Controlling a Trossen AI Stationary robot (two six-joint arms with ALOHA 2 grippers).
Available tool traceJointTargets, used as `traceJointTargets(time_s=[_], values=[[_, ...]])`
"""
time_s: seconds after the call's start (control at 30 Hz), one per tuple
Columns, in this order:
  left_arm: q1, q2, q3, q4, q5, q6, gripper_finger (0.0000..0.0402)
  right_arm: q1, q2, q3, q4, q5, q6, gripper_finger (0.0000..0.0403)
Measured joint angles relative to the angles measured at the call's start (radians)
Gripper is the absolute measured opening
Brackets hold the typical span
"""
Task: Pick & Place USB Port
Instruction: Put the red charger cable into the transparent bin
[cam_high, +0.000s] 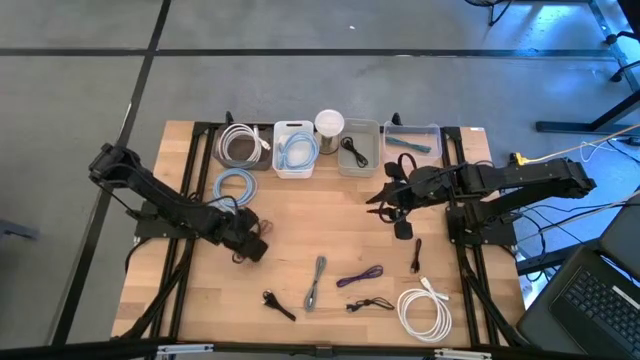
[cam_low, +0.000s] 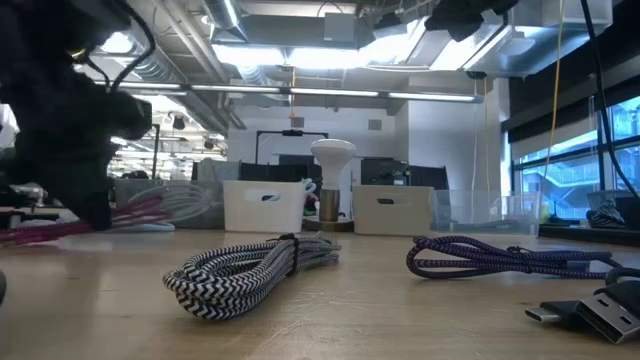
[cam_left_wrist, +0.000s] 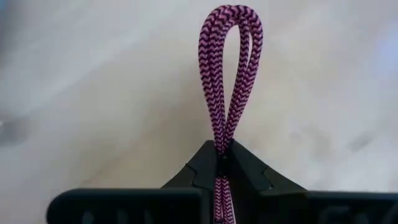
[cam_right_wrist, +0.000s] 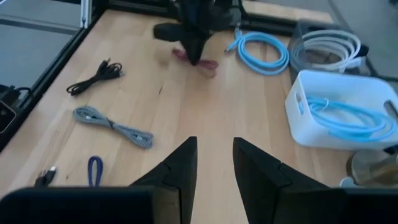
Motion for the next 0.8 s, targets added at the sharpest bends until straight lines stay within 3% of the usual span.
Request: traceJointTargets(time_s=[0.13, 0.27, 0.5, 0.8], values=[[0.056, -0.001, 0.002, 0.216, -0.127, 0.259, 0.0014, 0.0, 0.0, 0.0, 0.022, 0.0, -0.022, 0.0105], [0.148, -0.001, 0.002, 0.5, -0.092, 0.561, 0.0014, 0.0, 0.0, 0.0, 0.027, 0.0, -0.022, 0.0105], [0.348, -0.002, 0.003, 0.859, 0.205, 0.917, 0.0013, 0.0, 0.0, 0.0, 0.028, 0.0, 0.008, 0.0105], [0.589, -0.002, 0.003, 1.134, 0.537, 1.066, 0.0013, 0.0, 0.0, 0.0, 0.101, 0.0, 0.004, 0.0105]])
